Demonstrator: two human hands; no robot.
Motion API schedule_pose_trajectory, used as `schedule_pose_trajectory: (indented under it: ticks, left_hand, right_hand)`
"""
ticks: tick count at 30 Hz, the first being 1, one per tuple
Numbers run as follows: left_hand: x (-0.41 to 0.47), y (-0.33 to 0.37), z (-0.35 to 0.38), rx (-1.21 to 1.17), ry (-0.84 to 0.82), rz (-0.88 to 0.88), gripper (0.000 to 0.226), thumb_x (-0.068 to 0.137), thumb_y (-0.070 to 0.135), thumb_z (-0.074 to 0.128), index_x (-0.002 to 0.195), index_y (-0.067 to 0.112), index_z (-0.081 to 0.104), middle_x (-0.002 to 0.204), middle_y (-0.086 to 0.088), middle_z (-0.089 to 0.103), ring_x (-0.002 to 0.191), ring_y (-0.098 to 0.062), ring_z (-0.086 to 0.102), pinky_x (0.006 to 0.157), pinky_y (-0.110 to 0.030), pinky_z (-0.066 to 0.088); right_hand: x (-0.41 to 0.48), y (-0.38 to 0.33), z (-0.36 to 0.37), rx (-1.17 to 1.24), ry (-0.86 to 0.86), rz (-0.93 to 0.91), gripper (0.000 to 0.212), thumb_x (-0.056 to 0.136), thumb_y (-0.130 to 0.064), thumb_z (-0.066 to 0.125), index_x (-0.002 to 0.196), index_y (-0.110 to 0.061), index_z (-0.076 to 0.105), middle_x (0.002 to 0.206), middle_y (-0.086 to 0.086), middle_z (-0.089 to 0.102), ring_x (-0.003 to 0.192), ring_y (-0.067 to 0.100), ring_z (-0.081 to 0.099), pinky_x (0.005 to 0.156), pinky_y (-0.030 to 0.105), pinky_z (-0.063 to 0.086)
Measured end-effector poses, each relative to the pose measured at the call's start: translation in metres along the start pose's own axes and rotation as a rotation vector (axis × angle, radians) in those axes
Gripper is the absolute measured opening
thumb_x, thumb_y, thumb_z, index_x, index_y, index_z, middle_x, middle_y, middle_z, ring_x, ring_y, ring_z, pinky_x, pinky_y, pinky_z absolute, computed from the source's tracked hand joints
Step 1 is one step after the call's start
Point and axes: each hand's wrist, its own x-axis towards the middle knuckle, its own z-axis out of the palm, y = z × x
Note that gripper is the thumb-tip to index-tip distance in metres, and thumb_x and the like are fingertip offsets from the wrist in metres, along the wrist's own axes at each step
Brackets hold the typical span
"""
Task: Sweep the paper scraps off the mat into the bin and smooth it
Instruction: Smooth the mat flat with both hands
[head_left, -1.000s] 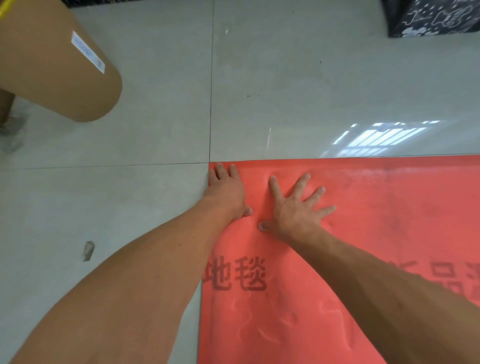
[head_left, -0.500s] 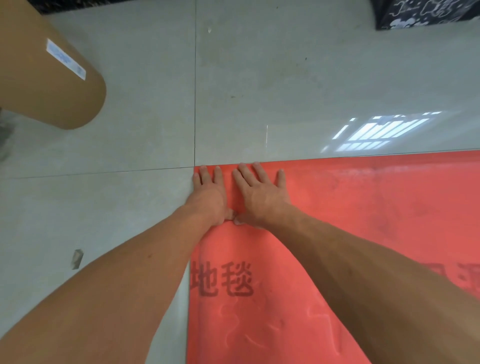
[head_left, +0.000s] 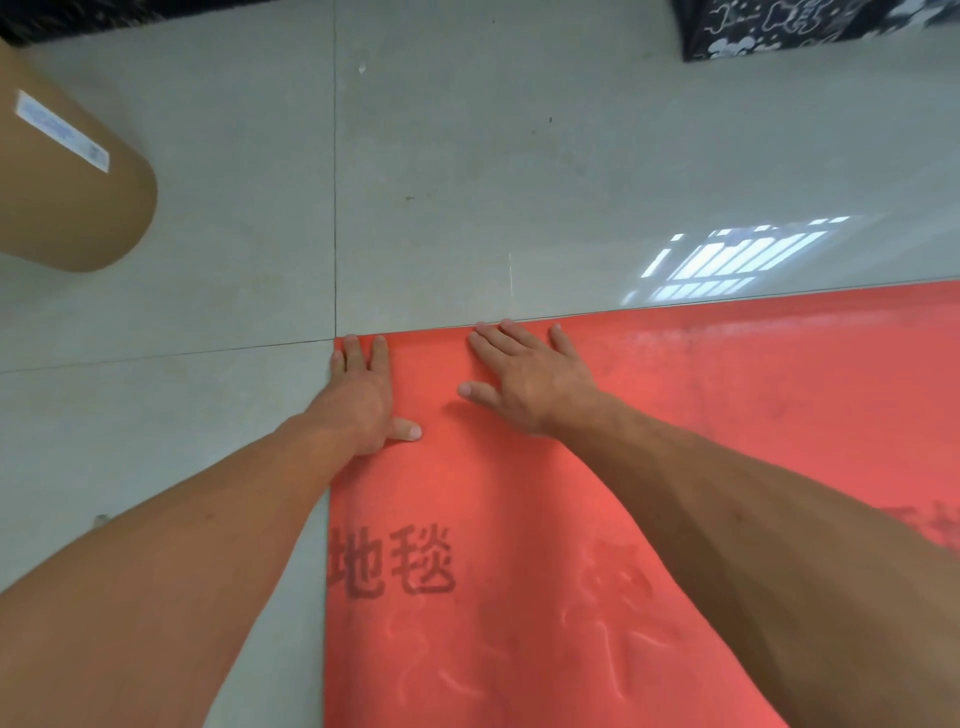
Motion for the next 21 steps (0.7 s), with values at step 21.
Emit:
schedule_pose_trajectory:
  ticks: [21]
  left_hand:
    - [-0.001, -0.004, 0.002, -0.083, 0.04, 0.01, 0.129, 0.073, 0.045, 0.081, 0.155, 0.019, -0.015, 0.161, -0.013, -0.023, 0.15, -0.03, -0.012, 0.121, -0.042, 0.008]
  right_hand:
    - [-0.027, 0.058, 0.025, -0.136, 0.21, 0.152, 0.086, 0.079, -0.083, 0.015, 0.152, -0.042, -0.005, 0.162, -0.014, -0.008, 0.149, 0.021, -0.014, 0.112, 0.064, -0.006]
